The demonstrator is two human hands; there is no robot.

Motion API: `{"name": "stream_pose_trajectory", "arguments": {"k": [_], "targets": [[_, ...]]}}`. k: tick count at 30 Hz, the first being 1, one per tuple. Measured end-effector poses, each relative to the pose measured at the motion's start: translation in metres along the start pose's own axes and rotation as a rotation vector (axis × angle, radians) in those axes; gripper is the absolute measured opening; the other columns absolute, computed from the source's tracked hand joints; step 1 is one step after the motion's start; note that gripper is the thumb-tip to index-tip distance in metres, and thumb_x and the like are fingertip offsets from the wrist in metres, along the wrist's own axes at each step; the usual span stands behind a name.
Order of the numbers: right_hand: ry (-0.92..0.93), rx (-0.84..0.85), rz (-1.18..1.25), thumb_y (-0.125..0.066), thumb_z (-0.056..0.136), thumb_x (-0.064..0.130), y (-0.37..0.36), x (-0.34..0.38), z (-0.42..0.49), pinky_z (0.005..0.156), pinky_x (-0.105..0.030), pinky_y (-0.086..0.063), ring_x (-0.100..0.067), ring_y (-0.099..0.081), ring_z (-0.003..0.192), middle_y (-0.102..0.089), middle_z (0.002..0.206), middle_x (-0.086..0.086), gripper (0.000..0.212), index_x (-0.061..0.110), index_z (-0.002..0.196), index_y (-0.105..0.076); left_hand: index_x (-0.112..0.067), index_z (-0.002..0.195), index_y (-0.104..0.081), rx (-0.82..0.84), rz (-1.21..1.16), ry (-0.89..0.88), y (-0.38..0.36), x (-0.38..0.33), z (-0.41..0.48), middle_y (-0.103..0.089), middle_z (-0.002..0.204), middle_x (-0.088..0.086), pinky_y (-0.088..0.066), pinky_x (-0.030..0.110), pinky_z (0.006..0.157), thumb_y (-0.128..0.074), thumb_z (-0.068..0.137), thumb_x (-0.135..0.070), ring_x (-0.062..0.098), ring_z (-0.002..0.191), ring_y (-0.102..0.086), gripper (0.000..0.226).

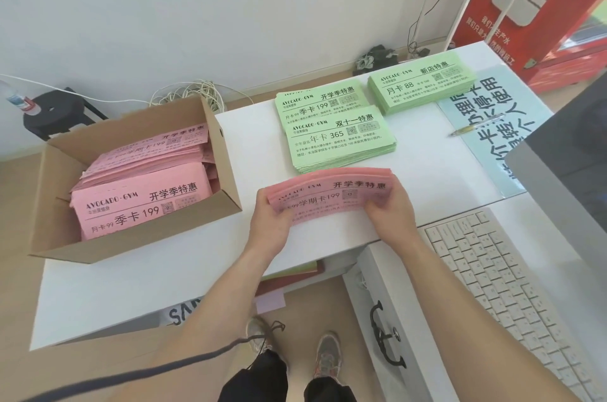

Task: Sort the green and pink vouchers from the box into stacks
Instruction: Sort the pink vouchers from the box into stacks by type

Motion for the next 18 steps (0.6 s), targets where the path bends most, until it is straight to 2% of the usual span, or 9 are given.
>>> {"name": "stream_pose_trajectory", "arguments": {"k": [3, 5, 9, 11, 13, 15, 17, 18], "targets": [[-0.082, 0.089, -0.019, -0.067, 0.086, -0.002, 0.000, 0.002, 0.000, 0.090, -0.033, -0.054, -0.008, -0.066, 0.105, -0.069, 0.112, 0.011, 0.041, 0.026, 0.114, -0.056, -0.020, 0.119, -0.045, 0.007, 0.026, 0.039, 0.013, -0.004, 0.005, -0.064, 0.110, -0.006, -0.045, 0.018, 0.071, -0.055, 0.093, 0.001, 0.009, 0.101, -0.062, 0.035], [-0.140, 0.150, -0.007, -0.067, 0.084, -0.002, -0.002, 0.003, 0.000, 0.092, -0.039, -0.056, -0.013, -0.068, 0.106, -0.071, 0.113, 0.008, 0.041, 0.026, 0.113, -0.057, -0.021, 0.120, -0.047, 0.016, 0.028, 0.051, 0.018, -0.004, 0.008, -0.066, 0.115, -0.002, -0.047, 0.021, 0.074, -0.058, 0.092, 0.000, 0.014, 0.104, -0.064, 0.036], [-0.196, 0.187, -0.063, -0.064, 0.083, -0.003, -0.009, 0.010, -0.006, 0.084, -0.033, -0.056, -0.013, -0.068, 0.103, -0.070, 0.108, 0.007, 0.039, 0.024, 0.111, -0.056, -0.015, 0.127, -0.054, 0.002, 0.186, 0.054, 0.016, -0.005, 0.008, -0.066, 0.123, 0.003, -0.049, 0.028, 0.084, -0.063, 0.088, -0.001, 0.018, 0.102, -0.063, 0.042], [-0.194, 0.160, -0.100, -0.061, 0.084, -0.002, -0.012, 0.014, -0.009, 0.076, -0.029, -0.055, -0.012, -0.068, 0.096, -0.070, 0.101, 0.008, 0.034, 0.022, 0.107, -0.055, -0.012, 0.134, -0.050, -0.049, 0.368, 0.025, 0.015, -0.009, 0.005, -0.060, 0.132, 0.006, -0.047, 0.033, 0.093, -0.067, 0.086, -0.007, 0.022, 0.112, -0.058, 0.052], [-0.187, 0.124, -0.149, -0.060, 0.083, 0.000, -0.013, 0.019, -0.010, 0.069, -0.027, -0.052, -0.011, -0.067, 0.090, -0.069, 0.096, 0.011, 0.031, 0.022, 0.105, -0.055, -0.015, 0.142, -0.047, -0.087, 0.518, -0.081, 0.010, -0.024, -0.002, -0.051, 0.136, 0.005, -0.041, 0.036, 0.106, -0.071, 0.084, -0.016, 0.023, 0.124, -0.049, 0.062], [-0.154, 0.088, -0.212, -0.061, 0.083, 0.002, -0.013, 0.024, -0.011, 0.063, -0.021, -0.048, -0.008, -0.065, 0.084, -0.066, 0.090, 0.014, 0.030, 0.020, 0.107, -0.054, -0.022, 0.131, -0.058, 0.005, 0.433, -0.168, -0.012, -0.040, -0.010, -0.056, 0.128, -0.003, -0.046, 0.031, 0.099, -0.067, 0.088, -0.016, 0.017, 0.114, -0.056, 0.045], [-0.102, 0.054, -0.227, -0.064, 0.083, 0.005, -0.014, 0.031, -0.015, 0.061, -0.018, -0.046, -0.008, -0.065, 0.082, -0.064, 0.087, 0.017, 0.035, 0.021, 0.112, -0.054, -0.025, 0.114, -0.067, 0.165, 0.303, -0.152, -0.043, -0.044, -0.016, -0.065, 0.116, -0.013, -0.050, 0.026, 0.088, -0.063, 0.093, -0.015, 0.010, 0.100, -0.063, 0.024], [-0.066, 0.040, -0.209, -0.066, 0.083, 0.007, -0.015, 0.034, -0.017, 0.064, -0.020, -0.049, -0.009, -0.067, 0.084, -0.064, 0.089, 0.017, 0.039, 0.023, 0.117, -0.055, -0.026, 0.112, -0.068, 0.216, 0.233, -0.129, -0.055, -0.044, -0.017, -0.067, 0.112, -0.015, -0.052, 0.026, 0.088, -0.062, 0.094, -0.018, 0.007, 0.098, -0.065, 0.020]]}}
Point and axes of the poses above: each hand's wrist, its own z-axis towards the middle knuckle, its own y-axis out of the back of the hand, x = y × z, the point moved 10 cm from there along z, towards the middle knuckle
